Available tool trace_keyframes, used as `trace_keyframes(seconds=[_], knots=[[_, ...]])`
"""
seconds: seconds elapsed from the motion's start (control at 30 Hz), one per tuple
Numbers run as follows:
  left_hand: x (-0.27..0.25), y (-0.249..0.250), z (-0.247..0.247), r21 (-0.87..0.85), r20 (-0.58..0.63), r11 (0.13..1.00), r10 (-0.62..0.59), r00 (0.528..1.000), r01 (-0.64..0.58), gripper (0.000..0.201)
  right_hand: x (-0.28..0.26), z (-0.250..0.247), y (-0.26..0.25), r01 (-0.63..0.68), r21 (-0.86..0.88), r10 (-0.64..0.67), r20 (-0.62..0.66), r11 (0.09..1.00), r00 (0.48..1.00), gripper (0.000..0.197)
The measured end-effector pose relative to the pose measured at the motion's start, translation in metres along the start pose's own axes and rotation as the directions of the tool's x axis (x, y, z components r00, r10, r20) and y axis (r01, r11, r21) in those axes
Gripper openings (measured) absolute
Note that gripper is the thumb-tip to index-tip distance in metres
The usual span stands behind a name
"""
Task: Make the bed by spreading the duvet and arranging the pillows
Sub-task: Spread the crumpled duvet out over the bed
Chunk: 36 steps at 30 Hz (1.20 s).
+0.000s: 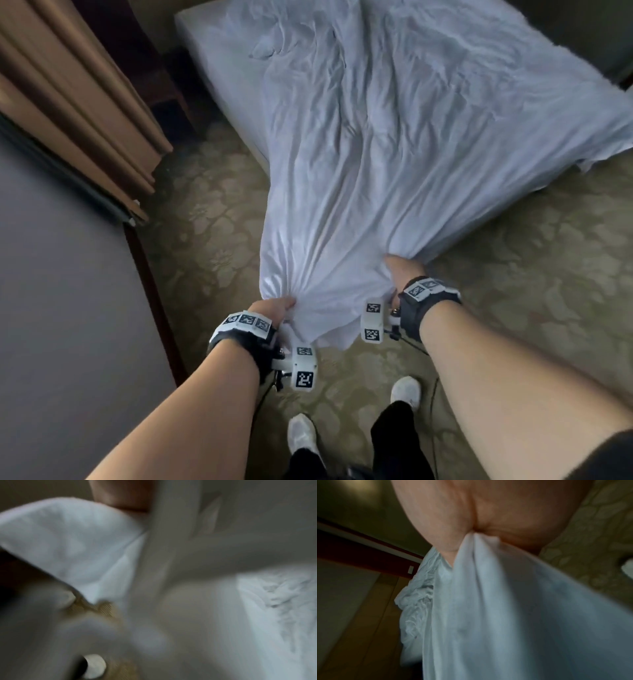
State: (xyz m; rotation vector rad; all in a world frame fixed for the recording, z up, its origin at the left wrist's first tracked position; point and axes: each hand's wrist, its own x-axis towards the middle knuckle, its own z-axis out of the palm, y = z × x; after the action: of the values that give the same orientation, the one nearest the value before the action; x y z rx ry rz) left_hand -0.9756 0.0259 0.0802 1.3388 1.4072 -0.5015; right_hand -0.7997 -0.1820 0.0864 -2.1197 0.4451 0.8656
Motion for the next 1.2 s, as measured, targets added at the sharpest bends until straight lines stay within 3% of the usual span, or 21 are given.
trace_keyframes(seconds=[0.03,0.07,0.1,0.13,0.17,0.2,0.27,0.37,0.5,0.57,0.67,0.8,1.0,1.1,1.2], knots=[[-0.003,-0.004,0.000,0.030,-0.026,0.999,0.025,0.999,-0.025,0.043,-0.008,-0.005,0.003,-0.020,-0.014,0.020,0.029,1.000,0.999,0.040],[-0.002,-0.013,0.002,0.110,-0.024,0.994,0.033,0.999,-0.031,0.037,-0.012,-0.008,0.011,-0.013,-0.138,0.025,0.091,0.990,0.996,0.035],[0.001,-0.018,0.004,0.226,0.008,0.971,0.078,0.997,-0.078,0.039,-0.022,-0.011,0.022,-0.033,-0.163,0.050,0.102,0.986,0.993,0.027],[0.004,-0.018,0.004,0.286,-0.016,0.955,0.092,0.996,-0.084,0.046,-0.029,-0.018,0.026,-0.158,-0.097,0.173,0.162,0.983,0.972,0.016],[0.004,-0.013,0.005,0.284,-0.047,0.957,0.080,0.996,-0.064,0.051,-0.036,-0.026,0.035,-0.179,0.043,0.168,0.192,0.983,0.967,0.013],[0.006,-0.005,0.009,0.269,-0.063,0.962,0.075,0.995,-0.055,0.050,-0.042,-0.036,0.044,-0.201,0.063,0.188,0.169,0.978,0.968,0.016],[-0.011,0.024,0.023,0.226,-0.056,0.968,0.127,0.990,-0.111,0.044,-0.052,-0.060,0.050,-0.312,0.233,0.284,0.143,0.921,0.948,0.014],[-0.043,0.072,0.061,0.055,-0.019,0.969,0.240,0.970,-0.239,0.051,-0.054,-0.111,0.044,-0.239,0.347,0.218,0.099,0.907,0.971,0.016],[-0.070,0.128,0.124,-0.028,-0.012,0.947,0.321,0.947,-0.321,0.028,-0.038,-0.185,0.032,-0.164,0.428,0.159,0.047,0.889,0.986,0.017],[-0.084,0.149,0.155,-0.046,0.015,0.940,0.339,0.941,-0.338,0.027,-0.025,-0.219,0.031,-0.113,0.448,0.122,0.009,0.887,0.992,0.024],[-0.098,0.175,0.196,-0.099,0.038,0.940,0.332,0.942,-0.327,0.049,-0.002,-0.262,0.031,-0.099,0.444,0.120,-0.020,0.890,0.993,0.029],[-0.104,0.206,0.248,-0.160,-0.002,0.928,0.341,0.940,-0.337,0.060,0.039,-0.315,0.027,-0.082,0.451,0.100,-0.016,0.889,0.995,0.028],[-0.100,0.237,0.288,-0.179,0.006,0.941,0.292,0.956,-0.287,0.056,0.094,-0.351,0.008,-0.110,0.433,0.120,0.005,0.895,0.993,0.030],[-0.080,0.250,0.290,-0.202,-0.007,0.956,0.215,0.977,-0.212,0.042,0.127,-0.346,-0.005,-0.143,0.418,0.138,0.042,0.897,0.990,0.029],[-0.049,0.259,0.293,-0.237,0.016,0.966,0.106,0.994,-0.099,0.040,0.161,-0.336,-0.015,-0.189,0.368,0.176,0.070,0.910,0.982,0.030]])
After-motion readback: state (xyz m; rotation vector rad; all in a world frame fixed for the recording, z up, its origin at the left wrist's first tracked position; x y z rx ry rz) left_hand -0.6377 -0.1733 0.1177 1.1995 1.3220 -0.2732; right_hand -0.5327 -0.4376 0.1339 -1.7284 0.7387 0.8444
